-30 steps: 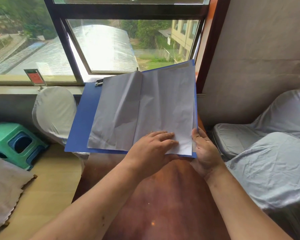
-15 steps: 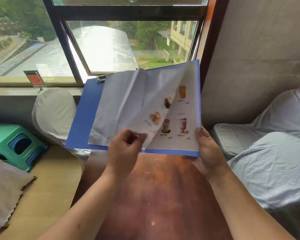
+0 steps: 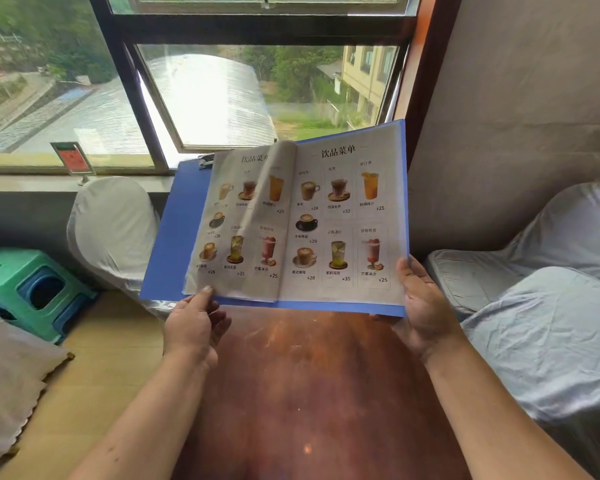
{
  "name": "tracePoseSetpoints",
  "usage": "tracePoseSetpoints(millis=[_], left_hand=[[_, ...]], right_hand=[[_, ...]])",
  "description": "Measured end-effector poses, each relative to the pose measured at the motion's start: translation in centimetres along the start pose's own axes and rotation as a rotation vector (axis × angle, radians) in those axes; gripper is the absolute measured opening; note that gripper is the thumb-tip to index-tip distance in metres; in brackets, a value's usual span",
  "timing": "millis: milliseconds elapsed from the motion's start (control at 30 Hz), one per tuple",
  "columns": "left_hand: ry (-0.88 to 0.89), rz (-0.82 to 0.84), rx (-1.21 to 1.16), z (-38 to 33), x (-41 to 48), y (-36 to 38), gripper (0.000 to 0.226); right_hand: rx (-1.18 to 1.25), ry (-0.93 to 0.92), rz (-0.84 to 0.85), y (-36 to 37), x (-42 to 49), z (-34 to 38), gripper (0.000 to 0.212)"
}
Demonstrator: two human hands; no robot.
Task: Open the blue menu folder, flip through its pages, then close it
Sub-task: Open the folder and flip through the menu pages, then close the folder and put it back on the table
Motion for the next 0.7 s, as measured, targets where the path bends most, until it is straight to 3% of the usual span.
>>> tracePoseSetpoints(millis=[100, 200, 267, 400, 533, 600, 700], left_hand=[[-0.068, -0.042, 0.119, 0.5, 0.0, -0.2, 0.049], [-0.157, 0.052, 0.093, 1.3, -0.5, 0.1, 0.067], [-0.113, 0.122, 0.001, 1.3, -0.5, 0.3, 0.064], [0.027, 0.123, -0.03, 0.9, 0.1, -0.1, 0.034], [0.084, 0.113, -0.01, 0.5, 0.2, 0.0, 0.032], [0.172, 0.06, 0.074, 0.3, -0.1, 0.0, 0.032], [0.45, 0.016, 0.33, -0.7, -1.6, 0.5, 0.037]], right_hand=[[-0.004, 0.0, 0.004, 0.3, 0.1, 0.0, 0.037], [-0.003, -0.003, 0.005, 0.4, 0.2, -0.2, 0.035], [0.005, 0.001, 0.006, 0.2, 0.2, -0.3, 0.037], [-0.004, 0.001, 0.025, 0.2, 0.0, -0.3, 0.04], [0.004, -0.006, 0.019, 0.4, -0.1, -0.2, 0.04], [0.009, 0.003, 0.018, 0.4, -0.2, -0.2, 0.04], [0.011, 0.018, 0.018, 0.5, -0.2, -0.4, 0.038]])
Point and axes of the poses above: each hand's wrist, its own x-axis towards the middle knuckle, its own y-axis out of the palm, z = x × y, the point moved 3 cm from there along x, towards the middle knuckle, and after that the axes turned 4 degrees about z, right-handed, at the moved point
